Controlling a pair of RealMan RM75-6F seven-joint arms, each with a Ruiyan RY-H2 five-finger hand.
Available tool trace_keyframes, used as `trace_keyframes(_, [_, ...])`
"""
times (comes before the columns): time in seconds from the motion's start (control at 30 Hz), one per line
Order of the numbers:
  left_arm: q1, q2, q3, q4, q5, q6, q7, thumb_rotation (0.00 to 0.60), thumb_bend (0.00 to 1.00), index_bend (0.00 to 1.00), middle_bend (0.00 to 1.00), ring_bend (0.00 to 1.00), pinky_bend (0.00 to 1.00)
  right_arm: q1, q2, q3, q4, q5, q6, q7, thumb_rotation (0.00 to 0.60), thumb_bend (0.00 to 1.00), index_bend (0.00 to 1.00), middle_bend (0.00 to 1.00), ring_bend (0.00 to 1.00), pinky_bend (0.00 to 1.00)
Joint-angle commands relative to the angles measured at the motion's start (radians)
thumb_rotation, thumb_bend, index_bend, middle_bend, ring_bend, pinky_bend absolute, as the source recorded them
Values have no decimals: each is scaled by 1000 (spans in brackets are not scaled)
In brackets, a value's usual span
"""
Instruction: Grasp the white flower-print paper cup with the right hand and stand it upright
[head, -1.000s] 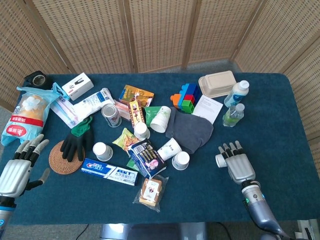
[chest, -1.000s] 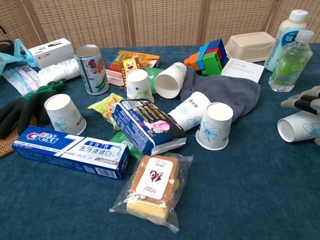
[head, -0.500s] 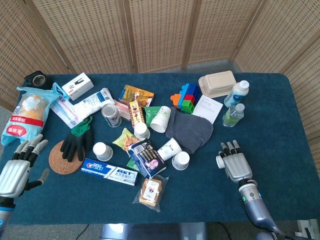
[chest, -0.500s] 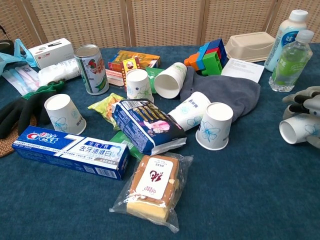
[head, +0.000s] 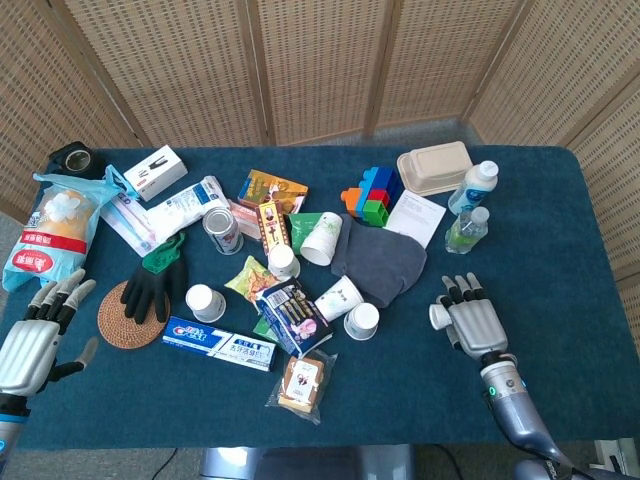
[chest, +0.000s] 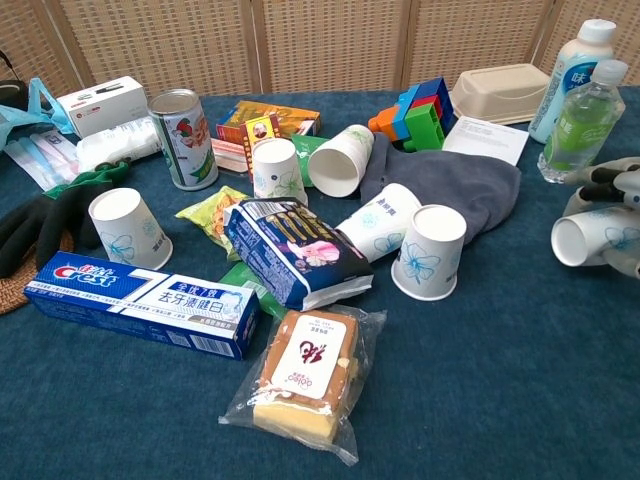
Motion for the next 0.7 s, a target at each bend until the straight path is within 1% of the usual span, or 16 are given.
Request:
trace_keyframes(0.03, [0,0,0,0,1,1,0,600,471,61,30,0,0,-9,46,32,-45,-19,-16,154,600,534,454,50,0,0])
trace_keyframes(0.27, [3,1,1,-1,-1,4,1,600,471,61,31,0,0,-15,126,72,-107,-27,-93,460,600,532,450,50,0,0])
trace_keyframes(0.37, [3,2,1,-3,0,4,3,600,470,61,30,0,0,-15,150,84,-123,-42,-141,626,600,532,449,51,0,0])
trace_keyframes(0.4, [3,2,1,-5,1,4,4,600,470,61,30,0,0,-15,157,88,-124,-54,-162,700,600,531,449,51,0,0])
trace_keyframes(0.5, [3,4,1,-7,1,5,8,600,470,61,30,0,0,-8,172,85,-105,-93,-222,866,600,529,446,49,0,0])
trace_keyframes(0.6, [5,6,1,-11,1,8,12,600,471,61,31,0,0,1,175,80,-76,-134,-262,997,600,528,442,46,0,0])
trace_keyframes(0.7, [6,8,1,-15,2,10,15,600,471,61,30,0,0,9,169,75,-40,-170,-284,1096,600,527,441,44,0,0])
